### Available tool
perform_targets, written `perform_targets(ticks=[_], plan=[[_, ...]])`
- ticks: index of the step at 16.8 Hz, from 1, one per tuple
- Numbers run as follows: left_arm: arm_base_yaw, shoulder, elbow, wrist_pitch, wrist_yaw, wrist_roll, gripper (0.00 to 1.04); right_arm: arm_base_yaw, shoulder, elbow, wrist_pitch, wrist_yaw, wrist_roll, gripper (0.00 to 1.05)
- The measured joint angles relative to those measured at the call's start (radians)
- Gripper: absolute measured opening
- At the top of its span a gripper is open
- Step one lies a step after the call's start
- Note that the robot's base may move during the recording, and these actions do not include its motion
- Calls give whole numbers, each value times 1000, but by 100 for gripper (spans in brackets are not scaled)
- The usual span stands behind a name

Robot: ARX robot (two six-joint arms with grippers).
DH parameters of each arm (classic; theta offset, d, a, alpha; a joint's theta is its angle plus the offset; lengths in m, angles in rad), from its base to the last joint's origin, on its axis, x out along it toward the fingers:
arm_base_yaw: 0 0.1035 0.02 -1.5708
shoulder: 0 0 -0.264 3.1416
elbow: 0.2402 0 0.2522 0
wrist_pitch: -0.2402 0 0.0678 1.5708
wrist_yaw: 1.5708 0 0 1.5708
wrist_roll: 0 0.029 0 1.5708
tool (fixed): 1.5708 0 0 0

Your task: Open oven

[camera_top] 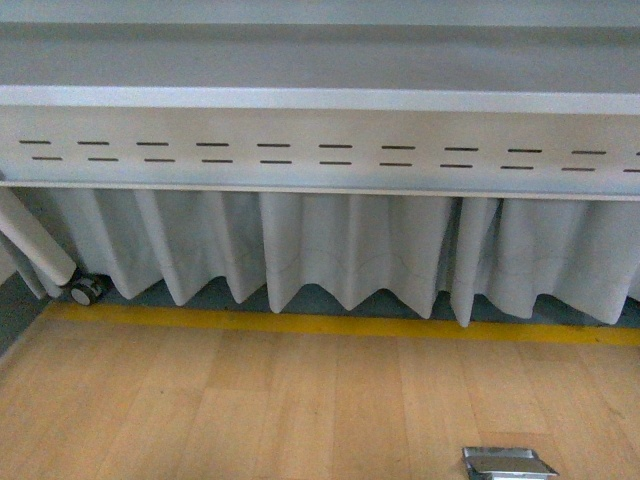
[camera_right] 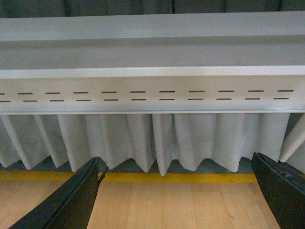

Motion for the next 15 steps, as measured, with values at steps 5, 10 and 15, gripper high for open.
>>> perform_targets(ticks=[5,10,15], plan=[[0,0,0,0,0,0,98,0,0,0,0,0,0,98],[0,0,0,-2,0,0,98,0,0,0,-2,0,0,98],[0,0,0,0,-1,0,98,0,-1,0,2,3,-4,98]])
